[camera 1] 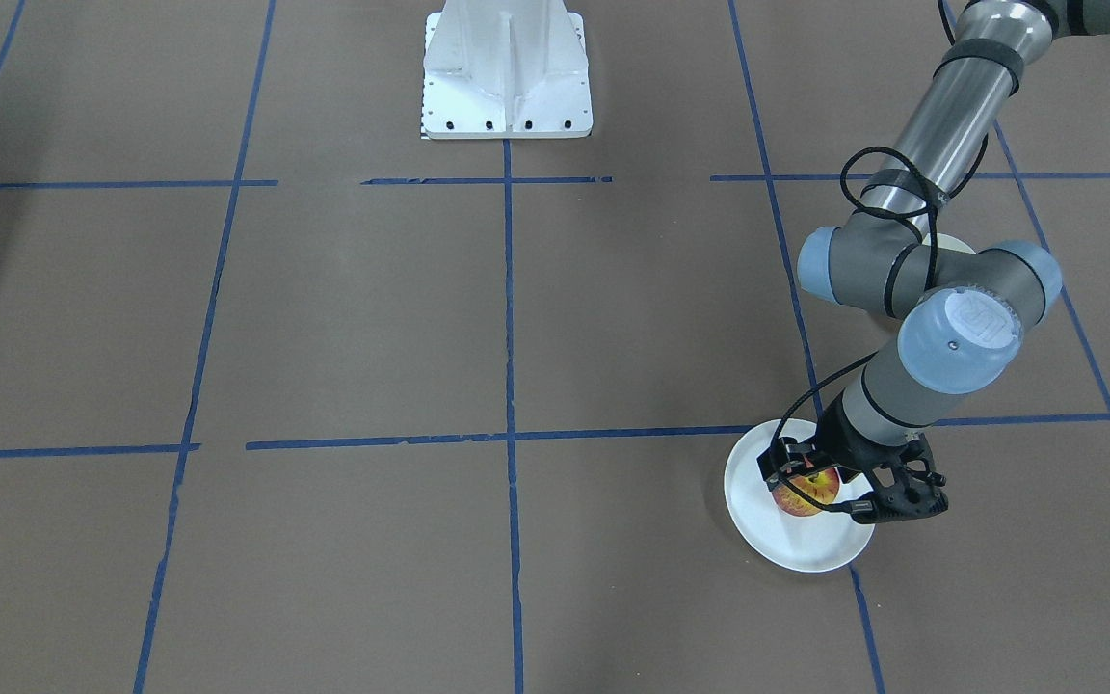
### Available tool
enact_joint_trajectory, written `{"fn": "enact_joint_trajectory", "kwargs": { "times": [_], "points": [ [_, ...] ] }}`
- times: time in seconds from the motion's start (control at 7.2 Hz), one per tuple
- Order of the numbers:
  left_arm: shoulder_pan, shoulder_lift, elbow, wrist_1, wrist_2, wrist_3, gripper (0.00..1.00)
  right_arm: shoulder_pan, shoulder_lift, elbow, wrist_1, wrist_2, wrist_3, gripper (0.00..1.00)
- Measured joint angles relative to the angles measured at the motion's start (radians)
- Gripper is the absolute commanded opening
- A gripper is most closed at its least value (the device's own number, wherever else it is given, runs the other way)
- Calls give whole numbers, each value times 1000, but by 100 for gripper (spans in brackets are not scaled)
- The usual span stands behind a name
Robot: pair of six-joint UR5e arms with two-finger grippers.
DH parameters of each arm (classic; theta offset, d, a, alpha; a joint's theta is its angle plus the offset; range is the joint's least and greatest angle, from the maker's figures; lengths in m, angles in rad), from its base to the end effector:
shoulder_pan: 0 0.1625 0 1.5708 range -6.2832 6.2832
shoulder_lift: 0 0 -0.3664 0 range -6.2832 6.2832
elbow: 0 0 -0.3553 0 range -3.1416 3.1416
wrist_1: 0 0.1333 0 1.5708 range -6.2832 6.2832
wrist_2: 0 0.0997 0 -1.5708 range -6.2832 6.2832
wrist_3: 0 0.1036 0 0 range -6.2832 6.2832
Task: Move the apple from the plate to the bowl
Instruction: 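Lower the left gripper and close it around the apple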
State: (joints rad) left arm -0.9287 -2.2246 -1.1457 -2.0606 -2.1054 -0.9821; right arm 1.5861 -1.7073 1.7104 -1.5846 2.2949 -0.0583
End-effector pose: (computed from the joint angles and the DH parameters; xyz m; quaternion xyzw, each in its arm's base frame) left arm 0.3563 -0.6109 0.3743 0.0538 0.4162 -0.0612 0.9056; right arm 0.0708 -0.4033 0.6031 0.0080 -0.3541 -0.0182 0.9350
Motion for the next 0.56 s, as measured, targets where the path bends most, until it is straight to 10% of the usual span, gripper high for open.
{"fn": "enact_joint_trajectory", "kwargs": {
  "times": [0.56],
  "points": [
    [11,0,39,-47,50,-8,42,0,0,0,0,0,0,100]
  ]
}}
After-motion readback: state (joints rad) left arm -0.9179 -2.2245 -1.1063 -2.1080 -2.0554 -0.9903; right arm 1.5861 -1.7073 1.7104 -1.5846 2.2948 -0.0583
